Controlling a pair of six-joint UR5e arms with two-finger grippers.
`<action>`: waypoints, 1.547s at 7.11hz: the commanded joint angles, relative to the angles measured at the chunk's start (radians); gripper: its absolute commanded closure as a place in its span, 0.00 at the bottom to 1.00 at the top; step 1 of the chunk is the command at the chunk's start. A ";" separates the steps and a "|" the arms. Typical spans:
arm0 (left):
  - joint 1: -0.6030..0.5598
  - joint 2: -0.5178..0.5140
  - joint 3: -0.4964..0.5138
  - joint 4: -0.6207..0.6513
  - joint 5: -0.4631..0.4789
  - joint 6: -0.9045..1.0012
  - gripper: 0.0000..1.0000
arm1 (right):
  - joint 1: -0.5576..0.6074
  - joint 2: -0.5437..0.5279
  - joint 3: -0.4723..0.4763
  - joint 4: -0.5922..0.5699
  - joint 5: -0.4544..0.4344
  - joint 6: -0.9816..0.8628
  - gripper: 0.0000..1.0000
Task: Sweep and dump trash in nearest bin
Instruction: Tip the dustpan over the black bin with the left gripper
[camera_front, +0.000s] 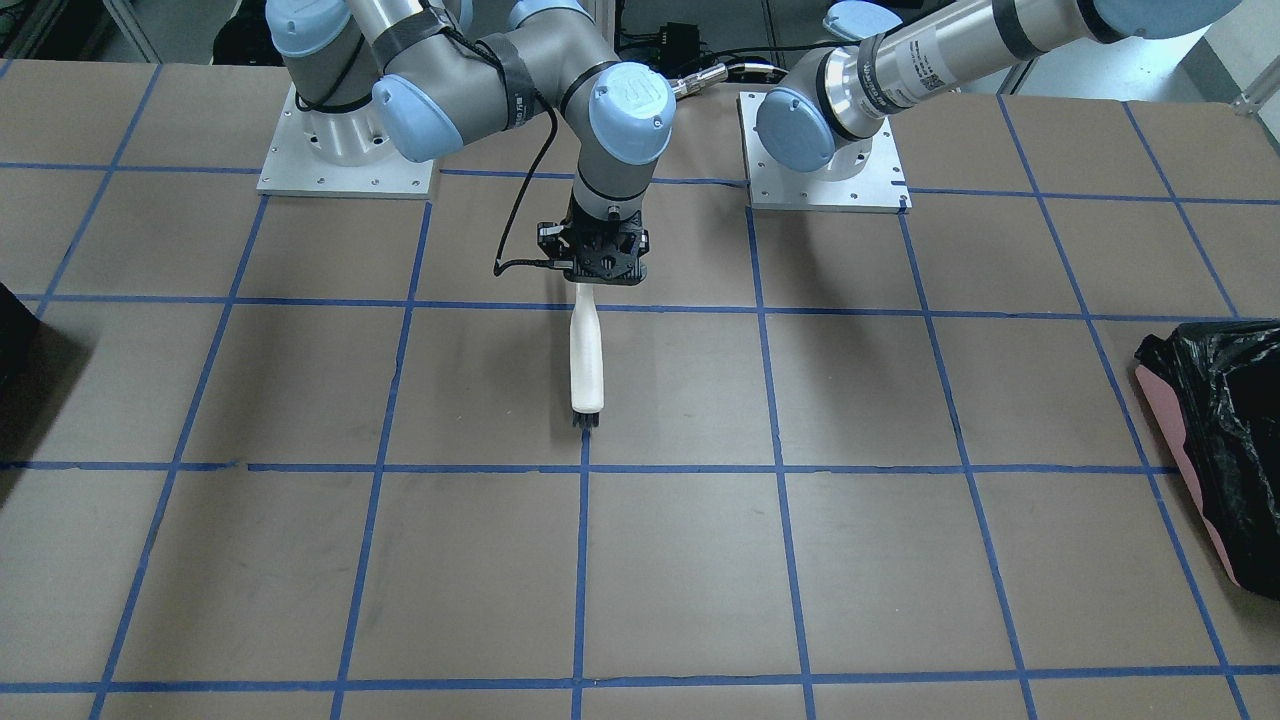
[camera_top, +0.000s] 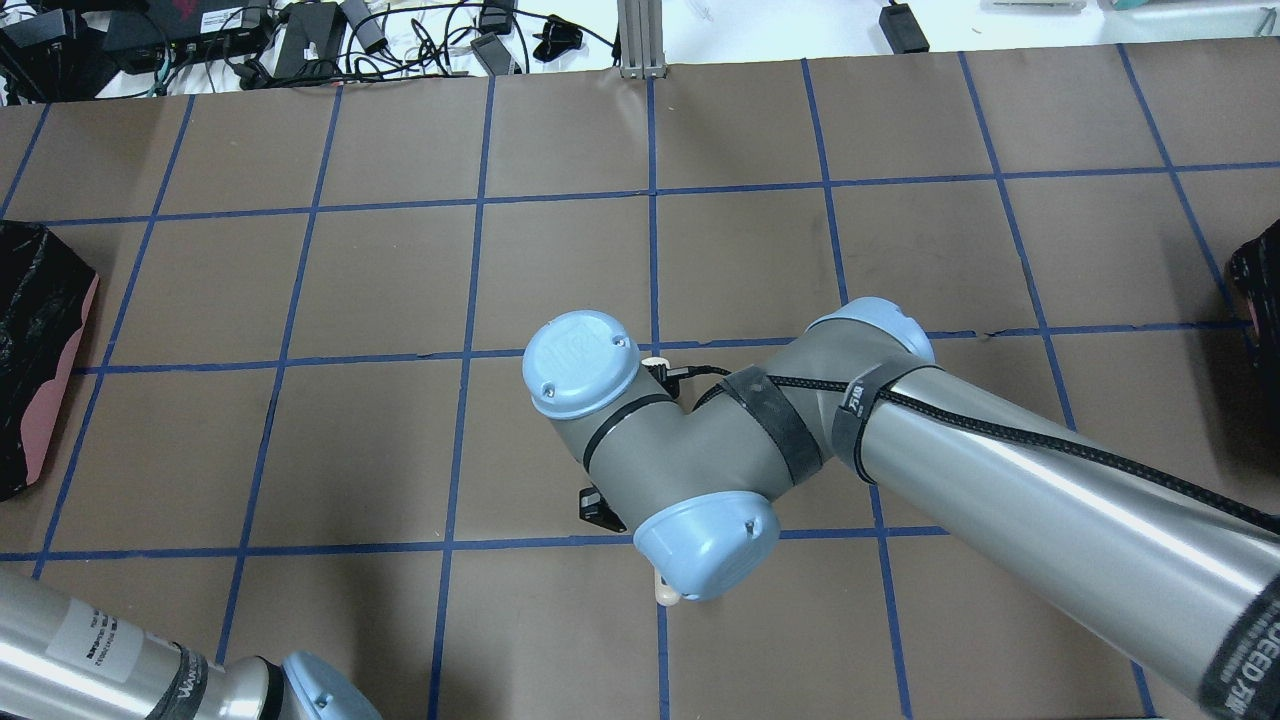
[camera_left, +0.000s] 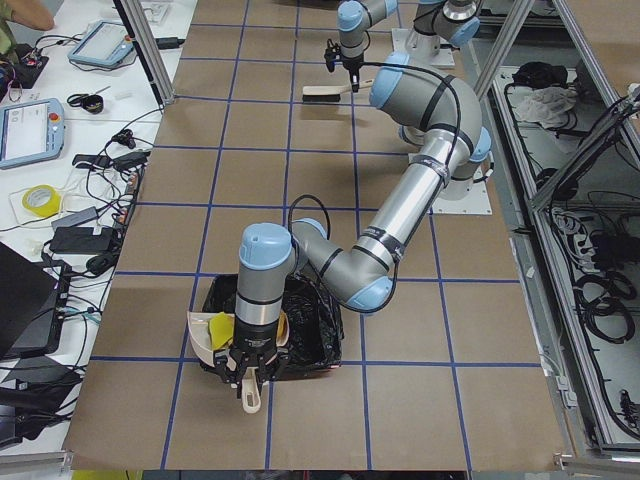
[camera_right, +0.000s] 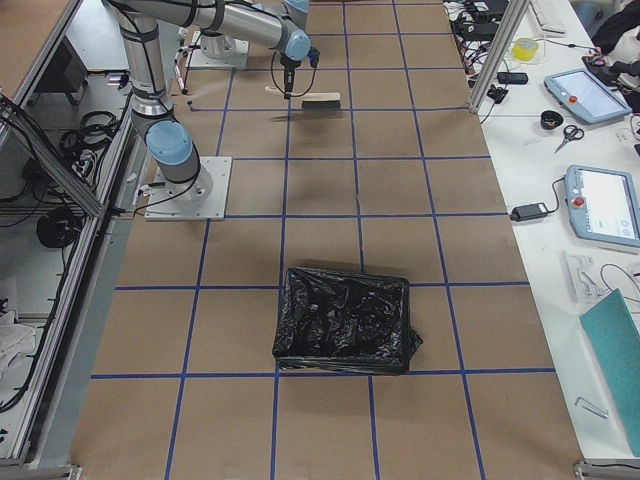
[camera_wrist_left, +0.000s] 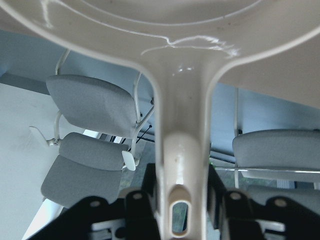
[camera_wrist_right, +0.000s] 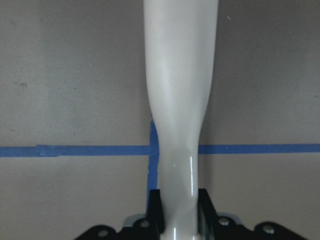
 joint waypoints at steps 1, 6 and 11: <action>-0.020 0.011 -0.055 0.164 0.021 0.115 1.00 | 0.022 -0.003 -0.002 0.000 0.006 0.008 1.00; -0.140 0.115 -0.068 0.166 0.030 0.214 1.00 | 0.022 0.007 0.023 0.000 0.003 -0.002 1.00; -0.307 0.267 -0.074 -0.312 0.062 -0.267 1.00 | 0.022 0.008 0.035 -0.043 -0.006 -0.002 0.08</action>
